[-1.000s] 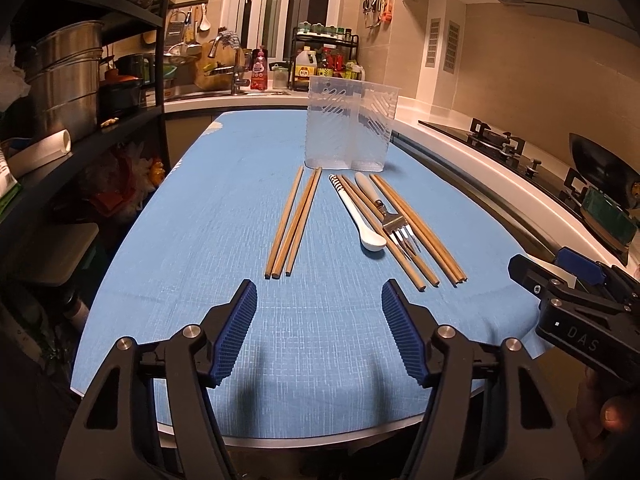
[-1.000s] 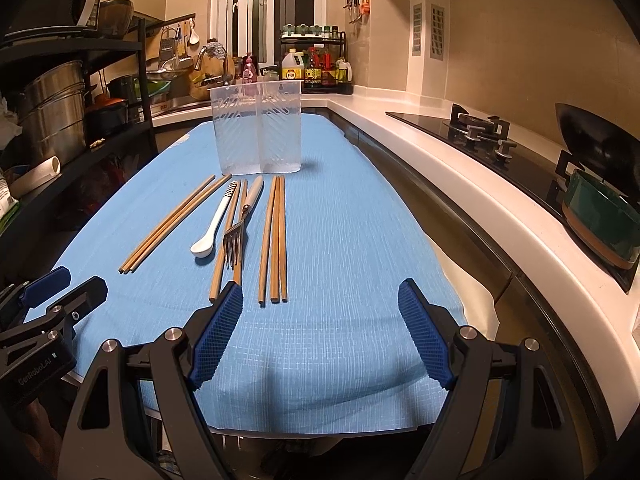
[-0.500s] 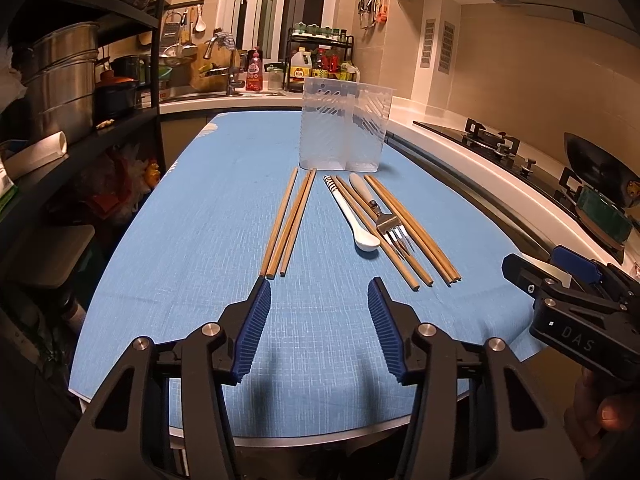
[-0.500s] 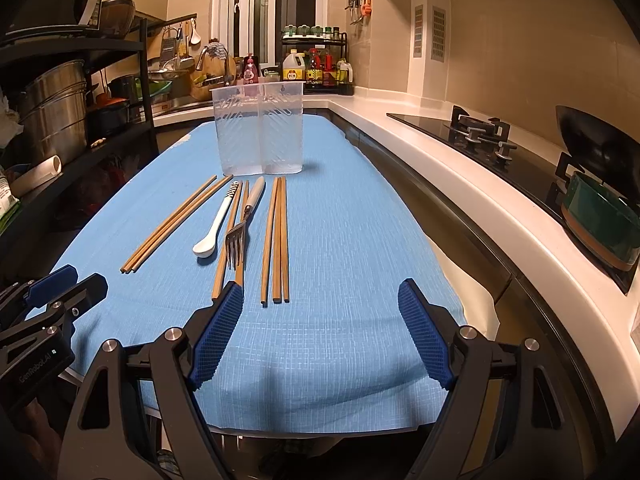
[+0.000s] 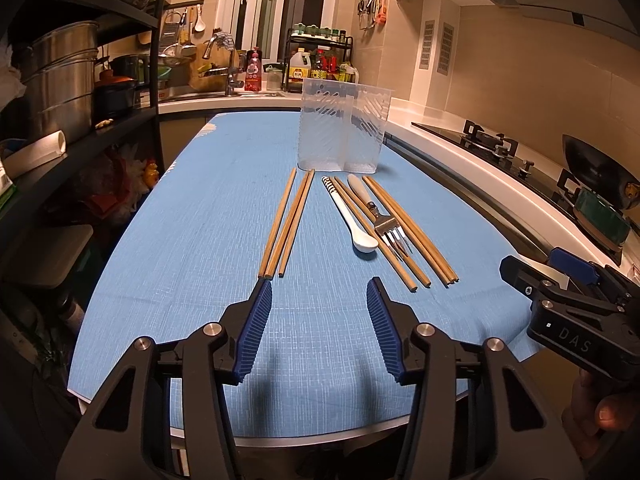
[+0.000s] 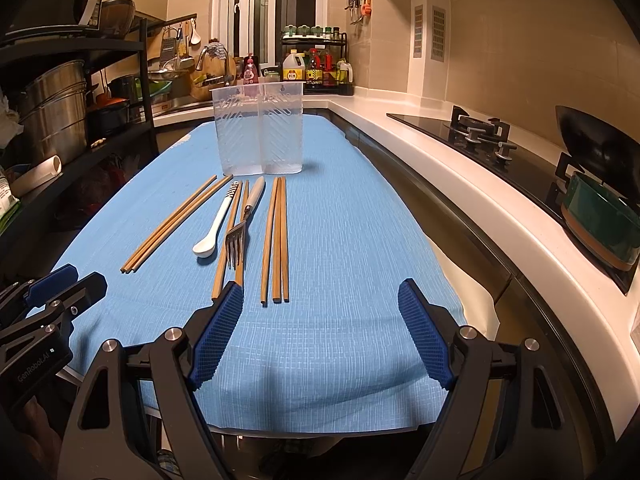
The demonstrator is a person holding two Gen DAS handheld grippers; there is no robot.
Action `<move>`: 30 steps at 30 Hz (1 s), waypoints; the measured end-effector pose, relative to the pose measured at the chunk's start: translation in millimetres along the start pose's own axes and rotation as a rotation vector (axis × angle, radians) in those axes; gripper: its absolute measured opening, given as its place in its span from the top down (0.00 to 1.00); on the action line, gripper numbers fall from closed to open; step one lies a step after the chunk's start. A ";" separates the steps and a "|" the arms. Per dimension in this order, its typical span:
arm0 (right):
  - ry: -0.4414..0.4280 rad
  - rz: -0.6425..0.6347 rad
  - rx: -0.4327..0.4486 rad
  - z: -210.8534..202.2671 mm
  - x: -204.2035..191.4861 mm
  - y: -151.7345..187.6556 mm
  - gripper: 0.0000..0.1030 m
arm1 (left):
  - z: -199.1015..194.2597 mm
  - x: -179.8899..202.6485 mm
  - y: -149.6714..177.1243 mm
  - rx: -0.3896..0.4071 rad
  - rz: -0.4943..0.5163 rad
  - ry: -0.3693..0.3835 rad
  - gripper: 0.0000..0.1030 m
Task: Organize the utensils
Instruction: 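Move both tools toward the loose wooden chopsticks on the board, then close the left tool on one chopstick while the right tool grasps another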
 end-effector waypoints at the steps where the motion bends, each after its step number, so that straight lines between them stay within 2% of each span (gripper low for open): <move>1: -0.001 -0.001 -0.001 0.2 -1.0 0.3 0.23 | 0.0 0.0 -0.1 0.000 0.000 0.000 0.52; 5: -0.006 0.006 -0.001 0.8 -2.8 1.4 0.24 | 0.5 -0.6 0.3 -0.001 -0.002 -0.001 0.53; 8: -0.029 0.022 -0.010 4.1 -2.2 4.3 0.34 | 1.1 -0.5 0.0 -0.004 -0.008 -0.002 0.57; 9: -0.043 0.027 -0.015 6.6 -2.5 5.8 0.43 | 1.3 -1.3 0.1 -0.006 -0.009 -0.002 0.60; 10: -0.056 0.028 -0.022 10.0 -3.4 7.7 0.56 | 2.2 -1.9 0.7 -0.010 -0.009 -0.005 0.63; 12: -0.074 0.024 -0.039 19.2 -3.8 9.5 0.66 | 4.1 -4.9 3.8 -0.022 -0.010 -0.008 0.80; 13: -0.086 0.028 -0.043 23.3 -4.3 9.7 0.69 | 5.4 -7.6 5.8 -0.032 -0.016 -0.008 0.82; 18: -0.141 0.040 -0.054 48.2 -4.1 4.4 0.71 | 15.3 -21.6 11.8 -0.075 -0.057 -0.032 0.84; 21: -0.144 0.059 -0.067 62.5 3.2 3.7 0.71 | 22.0 -26.4 14.7 -0.101 -0.078 -0.042 0.84; 24: -0.146 0.090 -0.095 76.1 12.8 9.3 0.75 | 27.9 -25.5 15.0 -0.115 -0.077 -0.046 0.84; 30: -0.174 0.070 -0.106 83.7 12.7 12.9 0.82 | 47.1 -29.8 -5.5 -0.121 -0.094 -0.074 0.84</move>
Point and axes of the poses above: each gripper's, at about its wrist camera, not at the fingertips, and z roughly the way its jaws point, x to its right, y to its underside, the point moved 8 cm from there along z, roughly the way its jaws point, and after that the axes turned 14 degrees about -y, right-handed, at the moved point
